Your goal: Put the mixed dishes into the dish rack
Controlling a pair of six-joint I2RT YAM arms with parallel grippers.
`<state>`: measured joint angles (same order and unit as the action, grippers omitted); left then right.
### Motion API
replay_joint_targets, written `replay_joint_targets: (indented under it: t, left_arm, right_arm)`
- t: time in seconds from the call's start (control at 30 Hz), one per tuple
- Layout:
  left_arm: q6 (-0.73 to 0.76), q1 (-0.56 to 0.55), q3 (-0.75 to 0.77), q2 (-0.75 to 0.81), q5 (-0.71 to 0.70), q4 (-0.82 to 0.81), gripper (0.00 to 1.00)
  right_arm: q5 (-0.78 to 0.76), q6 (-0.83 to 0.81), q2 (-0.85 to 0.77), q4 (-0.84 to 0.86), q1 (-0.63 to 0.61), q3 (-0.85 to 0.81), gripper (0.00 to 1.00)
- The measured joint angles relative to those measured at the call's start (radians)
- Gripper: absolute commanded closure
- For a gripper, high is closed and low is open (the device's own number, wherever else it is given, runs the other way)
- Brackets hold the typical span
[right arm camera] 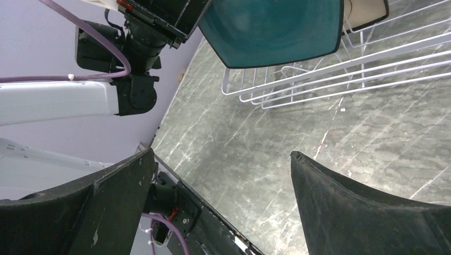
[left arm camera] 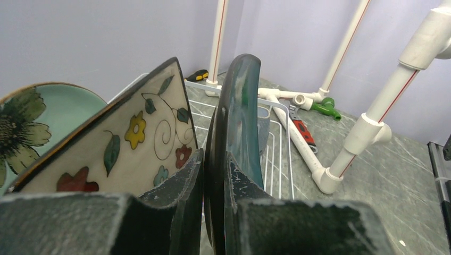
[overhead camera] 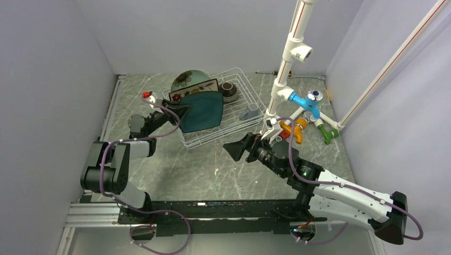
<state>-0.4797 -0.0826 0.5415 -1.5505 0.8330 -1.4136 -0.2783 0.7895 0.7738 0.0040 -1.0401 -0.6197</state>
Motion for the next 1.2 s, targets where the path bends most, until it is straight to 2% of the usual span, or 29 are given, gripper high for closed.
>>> replay_joint_targets:
  t: [0.43,1.2]
  left_arm:
    - [0.008,0.007,0.008,-0.010,-0.020,-0.007,1.00]
    - [0.053,-0.038,0.001,-0.109,-0.048,-0.049,1.00]
  right_arm:
    - [0.023,0.014,0.040,0.028,0.000,0.000,0.00]
    - [0.021,0.026,-0.015,0.035,0.000,0.026,0.00]
